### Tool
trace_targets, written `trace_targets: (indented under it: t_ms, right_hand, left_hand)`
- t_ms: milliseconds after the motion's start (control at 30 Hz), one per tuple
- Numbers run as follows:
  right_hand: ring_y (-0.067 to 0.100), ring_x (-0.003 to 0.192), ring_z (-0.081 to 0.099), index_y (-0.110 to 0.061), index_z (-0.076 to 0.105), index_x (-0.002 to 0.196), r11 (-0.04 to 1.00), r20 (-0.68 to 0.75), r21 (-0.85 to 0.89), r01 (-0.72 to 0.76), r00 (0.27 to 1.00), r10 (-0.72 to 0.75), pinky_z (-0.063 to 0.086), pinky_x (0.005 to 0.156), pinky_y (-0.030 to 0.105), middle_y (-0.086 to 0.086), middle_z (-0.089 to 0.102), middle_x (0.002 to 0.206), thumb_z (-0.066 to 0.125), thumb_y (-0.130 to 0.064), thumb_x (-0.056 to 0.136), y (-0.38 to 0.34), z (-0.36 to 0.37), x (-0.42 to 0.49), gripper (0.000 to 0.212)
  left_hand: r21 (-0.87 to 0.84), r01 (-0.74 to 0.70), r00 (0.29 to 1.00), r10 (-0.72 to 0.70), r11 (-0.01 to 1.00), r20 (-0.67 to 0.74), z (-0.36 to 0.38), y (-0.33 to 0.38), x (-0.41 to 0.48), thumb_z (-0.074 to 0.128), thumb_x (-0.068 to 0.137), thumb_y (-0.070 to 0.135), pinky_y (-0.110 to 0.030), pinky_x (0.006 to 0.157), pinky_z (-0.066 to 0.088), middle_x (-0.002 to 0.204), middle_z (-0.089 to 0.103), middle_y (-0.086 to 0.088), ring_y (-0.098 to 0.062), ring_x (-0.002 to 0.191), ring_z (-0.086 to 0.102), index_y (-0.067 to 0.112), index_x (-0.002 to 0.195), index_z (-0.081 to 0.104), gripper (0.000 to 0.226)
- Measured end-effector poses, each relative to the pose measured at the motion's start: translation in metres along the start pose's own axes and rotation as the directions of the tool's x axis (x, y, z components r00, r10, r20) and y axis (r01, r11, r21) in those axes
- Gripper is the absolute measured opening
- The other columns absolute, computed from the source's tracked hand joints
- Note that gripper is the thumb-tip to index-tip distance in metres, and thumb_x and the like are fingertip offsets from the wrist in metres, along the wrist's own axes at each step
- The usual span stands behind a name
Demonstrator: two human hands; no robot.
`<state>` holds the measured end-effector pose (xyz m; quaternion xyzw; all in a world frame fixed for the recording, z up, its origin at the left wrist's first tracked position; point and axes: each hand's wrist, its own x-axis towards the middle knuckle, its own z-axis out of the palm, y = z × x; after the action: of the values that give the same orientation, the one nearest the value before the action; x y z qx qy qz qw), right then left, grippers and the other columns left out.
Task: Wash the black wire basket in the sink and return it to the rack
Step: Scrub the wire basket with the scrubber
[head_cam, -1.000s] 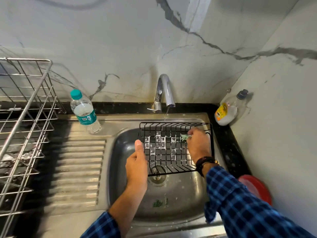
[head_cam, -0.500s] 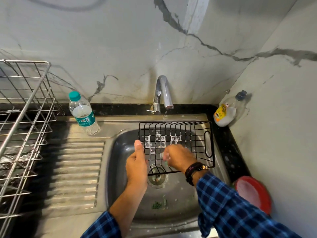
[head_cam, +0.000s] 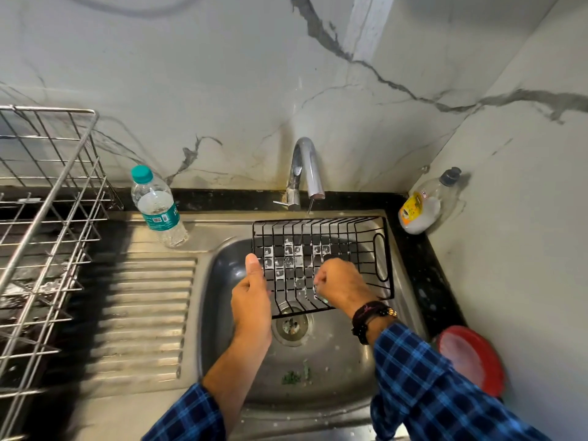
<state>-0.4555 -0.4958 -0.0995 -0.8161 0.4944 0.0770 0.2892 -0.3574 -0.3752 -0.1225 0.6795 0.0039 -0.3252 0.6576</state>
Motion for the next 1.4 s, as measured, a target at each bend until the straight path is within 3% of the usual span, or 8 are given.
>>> trace_targets:
  t_ms: [200, 400, 700, 967, 1100, 1200, 1267, 1400]
  right_hand:
    - [0.013, 0.101, 0.063, -0.014, 0.072, 0.099, 0.99, 0.18, -0.075, 0.116, 0.978, -0.101, 0.047, 0.09, 0.024, -0.001, 0.068, 0.106, 0.066, -0.018, 0.093, -0.005, -0.007, -0.007, 0.009]
    - [0.024, 0.096, 0.064, -0.011, 0.065, 0.101, 0.941, -0.006, -0.335, -0.046, 0.999, 0.047, 0.054, 0.091, 0.036, 0.007, 0.067, 0.102, 0.056, -0.013, 0.098, 0.014, -0.025, -0.004, 0.01]
    - [0.015, 0.091, 0.062, -0.019, 0.064, 0.091, 0.966, 0.143, 0.05, 0.254, 0.955, -0.258, 0.053, 0.09, 0.031, 0.0, 0.065, 0.1, 0.057, -0.014, 0.098, -0.049, 0.008, -0.02, 0.011]
    - [0.026, 0.103, 0.065, -0.012, 0.07, 0.106, 0.882, 0.065, -0.471, 0.025, 0.998, 0.007, 0.053, 0.09, 0.034, 0.008, 0.068, 0.106, 0.059, -0.009, 0.096, 0.031, -0.037, -0.003, 0.015]
    - [0.02, 0.098, 0.065, -0.012, 0.068, 0.098, 0.963, 0.074, -0.248, 0.104, 0.993, -0.088, 0.051, 0.087, 0.028, 0.002, 0.067, 0.097, 0.062, -0.014, 0.096, -0.005, -0.008, -0.011, 0.007]
    - [0.013, 0.094, 0.064, -0.015, 0.068, 0.097, 0.985, 0.17, 0.054, 0.167, 0.97, -0.174, 0.052, 0.09, 0.028, -0.001, 0.066, 0.099, 0.06, -0.015, 0.097, -0.031, 0.01, -0.016, 0.008]
    - [0.007, 0.088, 0.063, -0.018, 0.068, 0.099, 0.96, 0.017, 0.242, 0.139, 0.989, -0.147, 0.053, 0.08, 0.02, -0.006, 0.066, 0.1, 0.055, -0.018, 0.1, -0.037, 0.008, -0.011, 0.013]
    - [0.004, 0.082, 0.061, -0.016, 0.072, 0.103, 0.764, -0.427, 0.646, -0.018, 0.821, 0.38, 0.047, 0.062, 0.006, -0.005, 0.07, 0.102, 0.066, -0.013, 0.093, -0.031, -0.004, 0.022, 0.012]
  left_hand:
    - [0.027, -0.075, 0.997, 0.075, 0.997, 0.005, -0.004, -0.004, 0.005, 0.043, 0.063, 0.098, -0.04, 0.064, 0.031, 0.059, 0.033, 0.0, -0.02, 0.06, 0.028, 0.018, 0.076, 0.055, 0.082]
    - [-0.074, -0.079, 0.997, 0.079, 0.994, 0.001, -0.01, -0.004, 0.005, 0.045, 0.071, 0.088, -0.039, 0.064, 0.032, 0.056, 0.04, 0.013, -0.011, 0.054, 0.031, 0.015, 0.079, 0.058, 0.074]
    - [0.03, -0.129, 0.989, 0.127, 0.991, 0.073, 0.009, 0.005, -0.01, 0.039, 0.081, 0.076, -0.029, 0.071, 0.049, 0.067, 0.064, -0.006, -0.021, 0.068, 0.062, 0.017, 0.072, 0.064, 0.065]
    - [-0.079, -0.089, 0.994, 0.095, 0.993, 0.063, -0.008, -0.002, -0.001, 0.048, 0.069, 0.087, -0.034, 0.058, 0.032, 0.053, 0.034, 0.008, -0.015, 0.057, 0.032, 0.024, 0.077, 0.056, 0.064]
    - [-0.034, -0.105, 0.991, 0.108, 0.994, 0.084, 0.01, 0.0, -0.011, 0.045, 0.077, 0.078, -0.02, 0.058, 0.042, 0.059, 0.033, -0.004, -0.016, 0.056, 0.033, 0.016, 0.079, 0.055, 0.062]
    - [0.019, -0.082, 0.993, 0.08, 0.996, 0.086, 0.015, 0.0, -0.013, 0.043, 0.082, 0.077, -0.03, 0.065, 0.044, 0.067, 0.049, -0.008, -0.018, 0.063, 0.047, 0.02, 0.071, 0.054, 0.059]
    - [0.051, -0.037, 0.995, 0.032, 0.998, 0.097, 0.013, 0.001, -0.01, 0.042, 0.084, 0.08, -0.036, 0.064, 0.041, 0.065, 0.05, -0.003, -0.021, 0.064, 0.047, 0.022, 0.067, 0.054, 0.062]
    - [0.109, 0.028, 0.993, -0.04, 0.994, 0.114, 0.017, 0.003, -0.012, 0.039, 0.076, 0.085, -0.037, 0.057, 0.032, 0.062, 0.039, -0.002, -0.022, 0.061, 0.038, 0.024, 0.059, 0.04, 0.063]
